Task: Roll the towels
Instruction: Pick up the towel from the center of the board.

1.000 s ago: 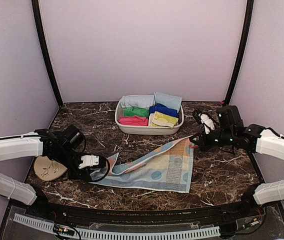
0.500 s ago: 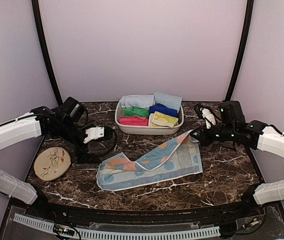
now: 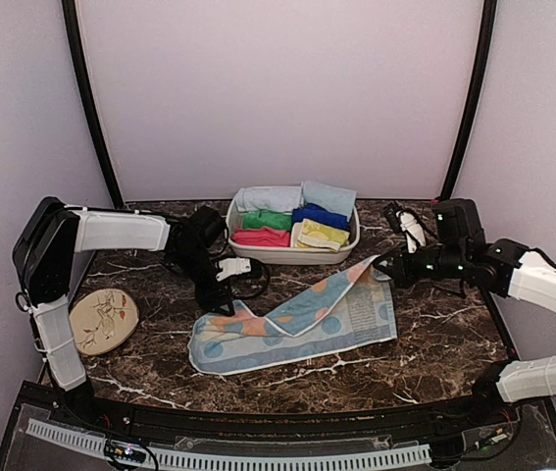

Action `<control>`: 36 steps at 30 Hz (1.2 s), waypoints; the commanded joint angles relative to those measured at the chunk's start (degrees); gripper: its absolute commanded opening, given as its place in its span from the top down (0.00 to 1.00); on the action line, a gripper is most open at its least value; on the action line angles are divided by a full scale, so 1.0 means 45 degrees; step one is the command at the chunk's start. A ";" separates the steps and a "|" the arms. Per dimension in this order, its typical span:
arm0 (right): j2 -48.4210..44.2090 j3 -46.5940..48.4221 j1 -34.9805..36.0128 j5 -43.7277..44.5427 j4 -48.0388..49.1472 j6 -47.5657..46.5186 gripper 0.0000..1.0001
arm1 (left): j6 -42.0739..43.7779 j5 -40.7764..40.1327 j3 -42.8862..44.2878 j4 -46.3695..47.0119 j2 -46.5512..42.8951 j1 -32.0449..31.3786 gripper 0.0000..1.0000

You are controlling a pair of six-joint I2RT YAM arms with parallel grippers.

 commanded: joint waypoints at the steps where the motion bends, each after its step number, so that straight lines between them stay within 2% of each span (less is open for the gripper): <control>1: -0.0227 -0.0202 -0.0031 -0.0234 0.0419 0.0114 1.00 | -0.0841 -0.0348 0.0089 0.1115 0.0073 0.0196 0.31; 3: -0.0272 -0.0210 -0.0033 -0.0254 0.0422 0.0139 1.00 | -0.0894 -0.0443 0.0190 0.1061 0.0404 0.0196 0.32; 6: -0.0359 -0.0232 -0.0027 -0.0260 0.0416 0.0124 1.00 | -0.0901 -0.0325 0.0193 0.0742 0.0870 0.0195 0.40; 10: -0.0430 -0.0314 -0.0032 -0.0150 0.0363 0.0034 1.00 | -0.1017 0.0082 0.0014 0.0532 0.1142 0.0195 0.37; 13: -0.0440 -0.0374 -0.0031 -0.0160 0.0421 0.0017 1.00 | -0.1051 0.0255 0.0107 0.0304 0.1397 0.0196 0.39; 14: -0.0436 -0.0383 -0.0044 -0.0183 0.0452 0.0043 1.00 | -0.1056 0.0300 0.0148 0.0277 0.1459 0.0196 0.46; 15: -0.0436 -0.0424 -0.0043 -0.0212 0.0520 0.0066 1.00 | -0.1049 0.0371 0.0202 0.0225 0.1543 0.0198 0.59; 17: -0.0436 -0.0455 -0.0034 -0.0261 0.0658 0.0111 1.00 | -0.1111 0.0501 0.0444 0.0008 0.1705 0.0186 0.94; 18: -0.0431 -0.0484 -0.0030 -0.0281 0.0697 0.0138 1.00 | -0.1151 0.0570 0.0527 -0.0104 0.1759 0.0190 1.00; 23: -0.0436 -0.0389 -0.0043 -0.0253 0.0631 0.0062 1.00 | -0.1395 0.0837 0.1165 -0.0738 0.1284 0.0210 1.00; 30: -0.0470 -0.0103 -0.0044 -0.0029 0.0240 -0.0194 1.00 | -0.1718 0.0593 0.1931 -0.1126 -0.1780 0.0991 1.00; 36: -0.0459 0.0241 -0.0061 0.0207 -0.0188 -0.0335 1.00 | -0.1574 0.0942 0.1318 -0.1882 -0.3913 0.1378 1.00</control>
